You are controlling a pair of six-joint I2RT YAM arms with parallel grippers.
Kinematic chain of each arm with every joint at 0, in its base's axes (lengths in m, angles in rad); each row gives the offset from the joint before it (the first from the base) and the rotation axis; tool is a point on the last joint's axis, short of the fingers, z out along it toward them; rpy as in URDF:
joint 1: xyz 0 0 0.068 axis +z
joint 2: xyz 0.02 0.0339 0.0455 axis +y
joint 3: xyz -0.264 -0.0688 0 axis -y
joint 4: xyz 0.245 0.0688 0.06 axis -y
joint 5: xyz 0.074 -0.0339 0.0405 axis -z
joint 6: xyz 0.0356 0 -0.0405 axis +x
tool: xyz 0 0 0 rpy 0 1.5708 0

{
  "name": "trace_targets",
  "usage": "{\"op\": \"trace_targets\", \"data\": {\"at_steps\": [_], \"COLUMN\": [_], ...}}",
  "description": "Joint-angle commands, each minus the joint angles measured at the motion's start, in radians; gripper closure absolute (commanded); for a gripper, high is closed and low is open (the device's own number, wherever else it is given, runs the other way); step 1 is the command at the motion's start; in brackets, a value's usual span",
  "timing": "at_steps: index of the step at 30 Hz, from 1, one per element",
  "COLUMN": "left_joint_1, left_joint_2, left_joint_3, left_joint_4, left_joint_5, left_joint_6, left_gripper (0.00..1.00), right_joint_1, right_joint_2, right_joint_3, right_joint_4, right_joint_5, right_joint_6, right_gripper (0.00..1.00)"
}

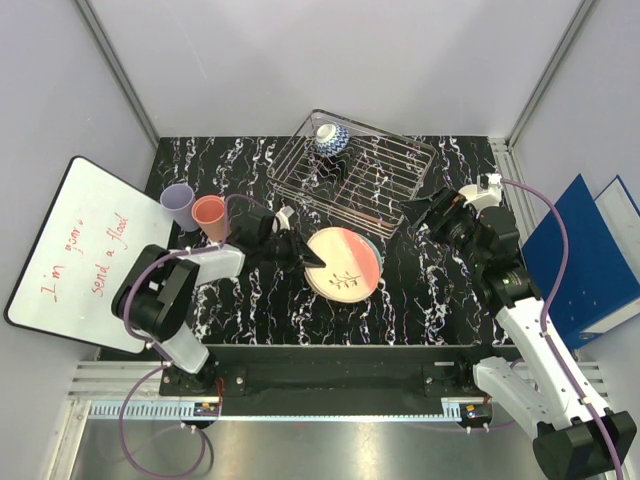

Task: Unload the mixed dishes from the dish rack
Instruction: Place the plate at the center of the board.

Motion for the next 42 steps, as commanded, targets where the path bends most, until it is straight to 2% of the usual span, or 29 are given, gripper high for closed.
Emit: {"op": "trace_targets", "data": {"at_steps": [1, 8, 16, 19, 22, 23, 27, 35, 39, 42], "left_joint_1": [-0.024, -0.041, -0.053, -0.055, -0.058, -0.058, -0.058, -0.058, -0.058, -0.058], "left_joint_2": [0.05, 0.162, 0.192, 0.21, 0.227, 0.233, 0.236, 0.245, 0.265, 0.268], "left_joint_3": [-0.018, 0.081, 0.108, 0.12, 0.144, 0.152, 0.193, 0.345, 0.454, 0.502], "left_joint_4": [0.094, -0.035, -0.039, -0.104, -0.212, -0.245, -0.415, -0.697, -0.908, -0.99], "left_joint_5": [-0.029, -0.022, -0.029, -0.046, -0.068, -0.075, -0.114, -0.258, -0.366, -0.42], "left_joint_6": [-0.007, 0.034, 0.031, 0.037, 0.074, 0.1, 0.158, 0.284, 0.355, 0.387], "left_gripper": [1.0, 1.0, 1.0, 1.0, 0.74, 0.55, 0.36, 0.25, 0.24, 0.24], "right_joint_1": [0.001, 0.001, -0.001, -0.001, 0.001, 0.001, -0.001, -0.001, -0.001, -0.001], "right_joint_2": [-0.002, -0.003, -0.006, -0.006, -0.008, -0.011, -0.015, -0.028, -0.028, -0.025], "right_joint_3": [0.002, -0.009, -0.02, -0.02, -0.02, -0.02, -0.028, -0.044, -0.049, -0.054], "right_joint_4": [0.045, 0.046, 0.049, 0.049, 0.048, 0.048, 0.051, 0.06, 0.069, 0.08], "right_joint_5": [-0.018, -0.015, -0.018, -0.018, -0.015, -0.017, -0.015, -0.015, -0.015, -0.017], "right_joint_6": [0.005, 0.005, 0.0, -0.001, -0.003, -0.001, 0.003, 0.012, 0.012, 0.019], "right_gripper": [0.0, 0.0, 0.0, 0.0, 0.0, 0.0, 0.0, 0.0, 0.0, 0.0]}}
